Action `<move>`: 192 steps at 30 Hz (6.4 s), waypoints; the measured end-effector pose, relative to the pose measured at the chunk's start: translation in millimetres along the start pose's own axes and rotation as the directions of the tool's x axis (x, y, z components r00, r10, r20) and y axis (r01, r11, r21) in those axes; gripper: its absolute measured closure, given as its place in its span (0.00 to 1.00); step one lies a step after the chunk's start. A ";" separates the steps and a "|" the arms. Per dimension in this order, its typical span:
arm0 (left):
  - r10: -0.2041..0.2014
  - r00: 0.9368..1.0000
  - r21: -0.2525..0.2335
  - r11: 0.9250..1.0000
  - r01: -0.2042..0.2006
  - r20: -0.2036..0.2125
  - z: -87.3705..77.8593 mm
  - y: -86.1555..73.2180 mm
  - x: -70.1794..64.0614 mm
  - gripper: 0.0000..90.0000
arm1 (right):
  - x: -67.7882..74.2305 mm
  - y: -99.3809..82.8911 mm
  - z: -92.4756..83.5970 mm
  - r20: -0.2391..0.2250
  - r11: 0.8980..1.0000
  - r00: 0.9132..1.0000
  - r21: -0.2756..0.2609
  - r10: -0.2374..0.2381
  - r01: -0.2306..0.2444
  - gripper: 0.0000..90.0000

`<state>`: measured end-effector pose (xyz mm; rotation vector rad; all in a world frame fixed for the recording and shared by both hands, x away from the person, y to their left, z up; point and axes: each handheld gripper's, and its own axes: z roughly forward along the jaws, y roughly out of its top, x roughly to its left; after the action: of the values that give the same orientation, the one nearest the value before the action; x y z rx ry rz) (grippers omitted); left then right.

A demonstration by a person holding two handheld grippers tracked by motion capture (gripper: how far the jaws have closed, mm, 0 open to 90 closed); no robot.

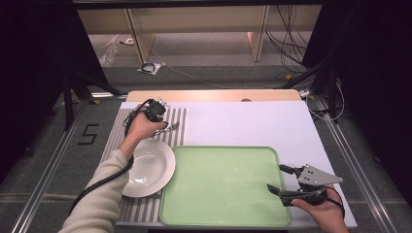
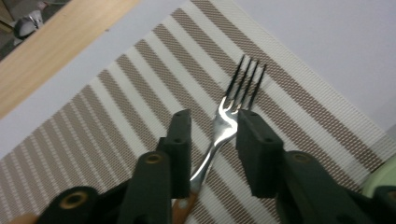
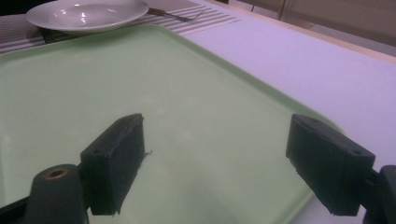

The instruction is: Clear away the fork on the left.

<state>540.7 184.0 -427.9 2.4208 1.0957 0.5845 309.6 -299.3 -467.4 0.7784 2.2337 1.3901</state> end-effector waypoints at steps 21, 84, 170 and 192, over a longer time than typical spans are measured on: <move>-0.044 0.999 0.084 0.995 0.045 -0.021 -6.9 -52.3 49.5 0.40 | 3.5 1.8 0.6 -0.001 1.000 1.000 0.002 -0.013 0.013 0.23; 0.104 0.983 0.259 0.955 -0.142 0.154 30.6 -27.4 30.6 0.86 | 4.3 1.2 1.4 -0.010 1.000 1.000 0.014 -0.015 0.015 0.23; -0.228 0.966 -0.299 0.936 0.185 -0.119 -32.0 -31.6 11.4 0.86 | 4.7 2.1 1.1 -0.004 1.000 1.000 0.002 -0.014 0.014 0.23; -0.267 0.956 -0.388 0.899 0.203 -0.119 -46.8 -30.1 5.0 0.86 | 4.7 2.6 -0.2 0.004 1.000 1.000 0.010 -0.016 0.016 0.23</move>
<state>500.9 215.2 -404.2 1.9066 1.2007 0.8435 306.5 -295.5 -465.2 0.7644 2.2410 1.3702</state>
